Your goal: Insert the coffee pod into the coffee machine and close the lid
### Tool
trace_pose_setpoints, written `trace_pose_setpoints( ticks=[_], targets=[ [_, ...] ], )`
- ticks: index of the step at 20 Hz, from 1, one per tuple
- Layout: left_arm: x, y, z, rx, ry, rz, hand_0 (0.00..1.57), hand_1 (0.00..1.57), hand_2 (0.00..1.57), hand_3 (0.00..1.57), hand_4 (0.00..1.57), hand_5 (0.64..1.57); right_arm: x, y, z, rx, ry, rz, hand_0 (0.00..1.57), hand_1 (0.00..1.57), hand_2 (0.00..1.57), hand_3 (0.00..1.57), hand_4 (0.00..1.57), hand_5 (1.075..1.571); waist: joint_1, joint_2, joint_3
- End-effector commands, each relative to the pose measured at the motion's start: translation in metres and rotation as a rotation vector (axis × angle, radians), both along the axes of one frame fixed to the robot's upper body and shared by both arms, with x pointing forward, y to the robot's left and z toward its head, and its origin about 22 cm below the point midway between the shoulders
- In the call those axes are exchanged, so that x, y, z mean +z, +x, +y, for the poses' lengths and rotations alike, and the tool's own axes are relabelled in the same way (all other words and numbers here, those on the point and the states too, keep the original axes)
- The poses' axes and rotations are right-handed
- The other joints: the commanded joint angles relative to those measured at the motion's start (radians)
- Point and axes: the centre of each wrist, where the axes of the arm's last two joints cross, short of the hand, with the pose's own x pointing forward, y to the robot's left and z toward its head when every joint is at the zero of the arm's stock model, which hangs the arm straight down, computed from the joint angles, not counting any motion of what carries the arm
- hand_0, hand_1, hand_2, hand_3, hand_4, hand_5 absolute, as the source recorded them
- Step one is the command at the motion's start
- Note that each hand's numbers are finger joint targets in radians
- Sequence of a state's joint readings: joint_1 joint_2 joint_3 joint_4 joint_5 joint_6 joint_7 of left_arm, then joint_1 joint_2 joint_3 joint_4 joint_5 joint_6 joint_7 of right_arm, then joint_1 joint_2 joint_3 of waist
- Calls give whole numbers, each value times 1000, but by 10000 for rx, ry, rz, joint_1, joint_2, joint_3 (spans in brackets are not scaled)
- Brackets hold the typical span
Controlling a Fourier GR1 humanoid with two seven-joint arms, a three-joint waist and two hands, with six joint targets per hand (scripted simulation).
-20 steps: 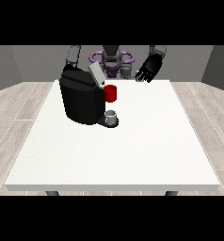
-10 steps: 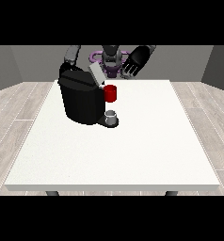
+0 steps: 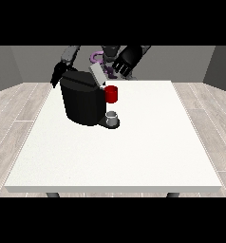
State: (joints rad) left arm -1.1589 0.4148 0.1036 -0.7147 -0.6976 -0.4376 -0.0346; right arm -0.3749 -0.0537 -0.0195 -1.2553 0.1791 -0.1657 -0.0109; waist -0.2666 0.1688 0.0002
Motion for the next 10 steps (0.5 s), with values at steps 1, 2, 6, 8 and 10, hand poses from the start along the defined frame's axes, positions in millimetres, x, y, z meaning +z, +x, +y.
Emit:
trace_pose_setpoints(
  ticks=[1,2,6,8,10],
  targets=[
    [-7,0,-2,19,-83,-204,1222,1222,1288,1238,475,1571,0,0,-12,-275,146,-98,0,0,0,0,178,1571,7,320,1],
    [29,0,-2,-155,68,-493,1225,1225,1284,1233,478,1571,8,9,-16,-374,188,-511,0,0,0,0,186,1571,57,641,3],
    [21,1,9,-16,229,-441,1258,1258,1299,1245,494,1571,36,17,-8,-176,48,-679,0,0,0,0,0,1571,-167,873,-1],
    [26,1,14,-192,265,-761,1195,1195,1286,1247,487,1571,30,12,13,-74,163,-672,0,0,0,0,147,1571,-198,1068,-3],
    [34,2,12,-24,211,-527,1188,1188,1266,1227,471,1571,26,11,6,-158,25,-818,0,0,0,0,100,1571,-414,1126,-1]
  ],
)
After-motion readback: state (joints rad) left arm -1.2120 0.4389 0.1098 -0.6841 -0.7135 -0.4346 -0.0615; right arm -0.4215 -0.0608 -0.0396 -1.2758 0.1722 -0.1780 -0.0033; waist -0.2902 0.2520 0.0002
